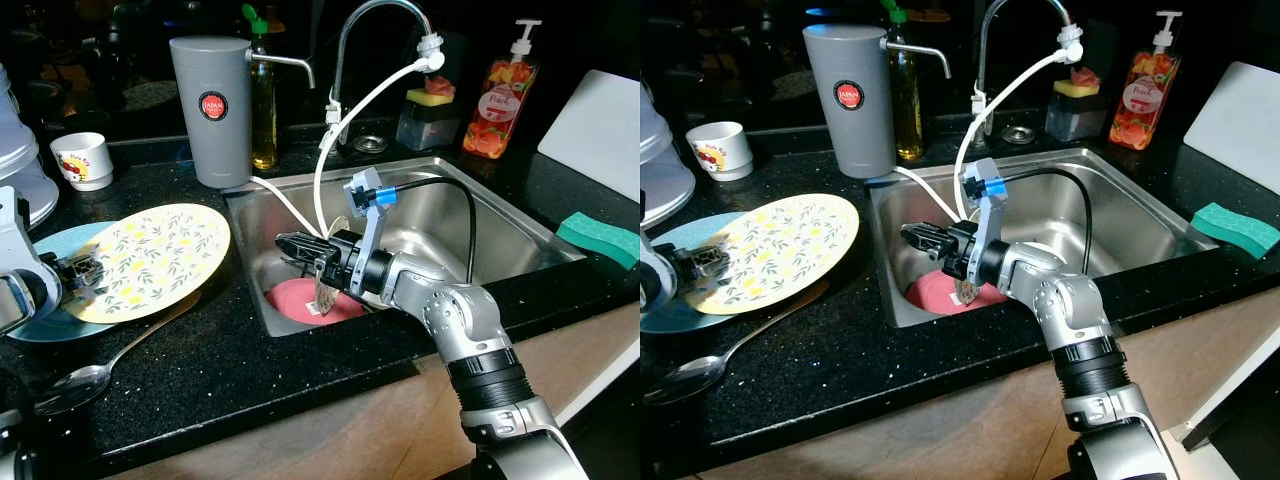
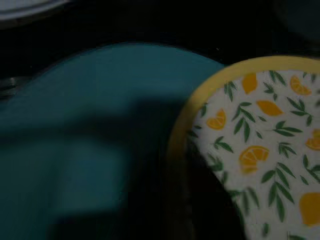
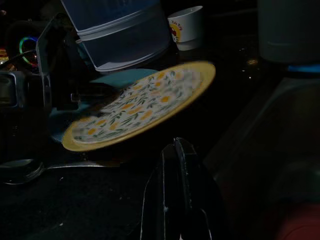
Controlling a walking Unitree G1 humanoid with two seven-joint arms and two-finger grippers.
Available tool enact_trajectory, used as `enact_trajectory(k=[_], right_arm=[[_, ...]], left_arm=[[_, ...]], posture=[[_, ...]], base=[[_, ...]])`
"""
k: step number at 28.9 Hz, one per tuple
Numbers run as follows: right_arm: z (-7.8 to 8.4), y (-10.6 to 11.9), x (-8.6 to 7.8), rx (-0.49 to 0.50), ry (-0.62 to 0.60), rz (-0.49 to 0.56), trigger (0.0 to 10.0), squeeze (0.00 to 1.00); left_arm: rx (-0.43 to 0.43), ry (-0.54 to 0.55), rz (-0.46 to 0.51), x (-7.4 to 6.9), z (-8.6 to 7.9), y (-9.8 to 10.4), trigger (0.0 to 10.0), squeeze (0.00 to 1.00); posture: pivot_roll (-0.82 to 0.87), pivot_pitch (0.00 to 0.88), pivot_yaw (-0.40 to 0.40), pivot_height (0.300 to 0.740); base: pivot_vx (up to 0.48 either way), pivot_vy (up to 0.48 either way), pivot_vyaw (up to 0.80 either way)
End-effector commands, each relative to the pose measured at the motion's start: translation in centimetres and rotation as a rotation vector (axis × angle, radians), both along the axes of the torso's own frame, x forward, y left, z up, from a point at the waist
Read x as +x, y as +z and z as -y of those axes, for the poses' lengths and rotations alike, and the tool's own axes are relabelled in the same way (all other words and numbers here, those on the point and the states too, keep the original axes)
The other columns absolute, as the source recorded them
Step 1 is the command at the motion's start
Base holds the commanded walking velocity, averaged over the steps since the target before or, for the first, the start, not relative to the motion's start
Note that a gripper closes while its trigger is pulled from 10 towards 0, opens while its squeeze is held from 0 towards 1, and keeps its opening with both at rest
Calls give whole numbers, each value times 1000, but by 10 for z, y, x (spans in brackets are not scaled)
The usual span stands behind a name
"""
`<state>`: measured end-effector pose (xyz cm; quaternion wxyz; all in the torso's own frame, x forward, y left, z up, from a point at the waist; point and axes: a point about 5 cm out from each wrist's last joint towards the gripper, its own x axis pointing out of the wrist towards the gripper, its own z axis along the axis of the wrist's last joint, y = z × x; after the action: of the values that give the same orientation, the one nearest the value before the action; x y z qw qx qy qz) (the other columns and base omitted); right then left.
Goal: Kitchen organization
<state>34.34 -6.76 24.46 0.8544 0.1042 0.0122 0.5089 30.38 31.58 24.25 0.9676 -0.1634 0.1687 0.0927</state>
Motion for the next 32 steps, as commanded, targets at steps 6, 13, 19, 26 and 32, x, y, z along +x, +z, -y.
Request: enact_trajectory(k=[6,13,19,26,32], right_arm=[[0,6,2,11,-12,28,10000,0],[0,7,3,19,-17,28,10000,0],[1,9,5,32,-28,30,10000,0],[1,9,5,31,-29,30,10000,0],[0,8,4,23,-13,27,10000,0]], left_arm=[[56,109,184,3,-13,22,0,0],[45,101,338,4,-11,44,0,0],[50,-2,381,6,3,52,0,0],[320,92,86,4,-7,18,10000,1000],[378,126,-11,-1,-14,10,10000,1000]], posture=[[82,60,-10,740],[82,60,-10,740],[80,51,-13,740],[80,45,-12,740],[82,54,-13,740]], base=[[0,0,0],[0,0,0],[0,0,0],[0,0,0],[0,0,0]])
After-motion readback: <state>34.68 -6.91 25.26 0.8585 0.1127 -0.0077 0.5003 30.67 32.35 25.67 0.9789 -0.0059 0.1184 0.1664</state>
